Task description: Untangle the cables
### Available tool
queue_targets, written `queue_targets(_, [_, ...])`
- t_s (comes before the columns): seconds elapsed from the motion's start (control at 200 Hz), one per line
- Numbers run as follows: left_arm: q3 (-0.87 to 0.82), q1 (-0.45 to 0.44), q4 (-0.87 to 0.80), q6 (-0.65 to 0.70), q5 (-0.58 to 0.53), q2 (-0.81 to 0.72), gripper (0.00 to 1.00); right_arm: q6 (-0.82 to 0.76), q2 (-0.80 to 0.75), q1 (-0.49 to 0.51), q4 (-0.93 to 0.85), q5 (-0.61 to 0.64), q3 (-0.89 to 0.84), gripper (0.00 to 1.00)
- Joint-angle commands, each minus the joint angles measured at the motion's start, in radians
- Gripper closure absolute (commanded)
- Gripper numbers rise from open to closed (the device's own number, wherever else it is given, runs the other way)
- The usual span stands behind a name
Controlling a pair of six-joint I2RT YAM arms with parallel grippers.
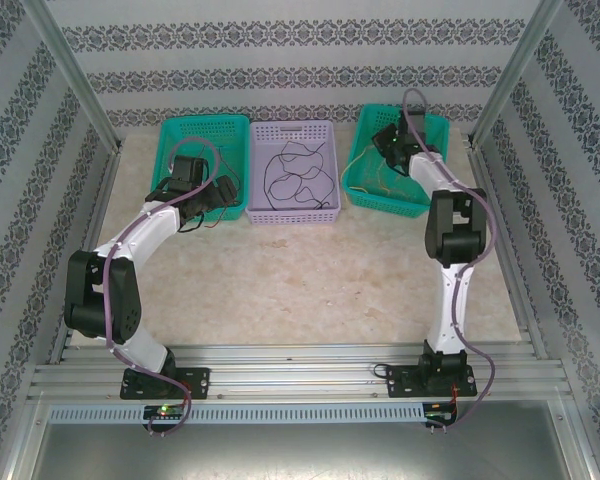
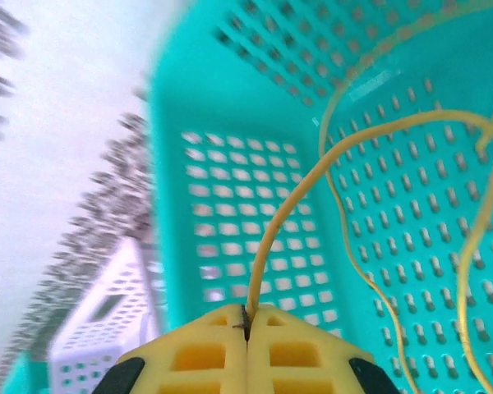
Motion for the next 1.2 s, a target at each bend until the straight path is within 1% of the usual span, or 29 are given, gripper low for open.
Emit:
queue_targets(0.0, [-0.009,-0.016,-0.004,0.007,-0.019,-0.018,0.03,0.001,-0.131,-0.034,0.096,-0.006,-0.050,1.00])
queue_targets(0.095, [-0.007,-0.016,-0.009,0.009,-0.026,-0.021,0.03,-0.016,-0.176,-0.047,0.078,-0.013,-0.065,1.00])
queue_targets(0.25, [-0.006,-0.018,-0.013,0.011,-0.027,-0.030,0.03,0.042,-0.268,-0.095,0.146,-0.048,-0.139,1.00])
queue_targets(0.305, [-0.005,-0.018,-0.014,0.012,-0.028,-0.030,0.03,0.016,-0.285,-0.100,0.108,-0.058,-0.109,1.00])
queue_targets(0.405, [0.000,-0.024,-0.008,0.007,-0.024,-0.027,0.03,-0.056,-0.300,-0.100,0.048,-0.019,-0.077,1.00])
queue_targets(0.51, [0.002,-0.035,-0.005,0.006,-0.027,-0.022,0.03,-0.071,-0.245,-0.097,0.020,-0.077,-0.048,1.00])
queue_targets(0.6, [0.006,-0.039,-0.004,0.006,-0.024,-0.013,0.03,-0.068,-0.180,-0.090,0.008,-0.101,-0.034,1.00])
queue_targets(0.66, [0.007,-0.043,-0.003,0.007,-0.022,-0.008,0.03,-0.091,-0.141,-0.082,-0.012,-0.079,-0.019,1.00])
queue_targets(0.774, [0.010,-0.055,-0.002,0.008,-0.024,-0.003,0.03,-0.134,-0.046,-0.077,-0.104,-0.044,0.056,1.00])
queue_targets(0.879, [0.013,-0.066,0.002,0.008,-0.026,0.003,0.03,-0.147,0.017,-0.066,-0.134,-0.052,0.086,1.00])
queue_targets(0.969, [0.021,-0.073,0.000,0.013,-0.029,0.006,0.03,-0.220,0.024,-0.045,-0.186,0.014,0.111,1.00])
queue_targets(0.984, [0.021,-0.074,0.000,0.014,-0.029,0.006,0.03,-0.225,0.023,-0.043,-0.193,0.022,0.115,0.98])
queue_targets(1.029, [0.025,-0.076,-0.003,0.017,-0.029,0.005,0.02,-0.228,0.011,-0.045,-0.212,0.045,0.117,0.84])
queue_targets(1.059, [0.026,-0.077,-0.004,0.019,-0.029,0.004,0.02,-0.238,-0.006,-0.046,-0.197,0.040,0.104,0.77])
queue_targets(1.099, [0.026,-0.079,-0.006,0.023,-0.036,-0.004,0.00,-0.260,-0.037,-0.043,-0.190,0.048,0.091,0.70])
queue_targets(1.194, [0.027,-0.081,-0.006,0.040,-0.065,-0.029,0.00,-0.352,-0.127,-0.020,-0.187,0.108,0.054,0.56])
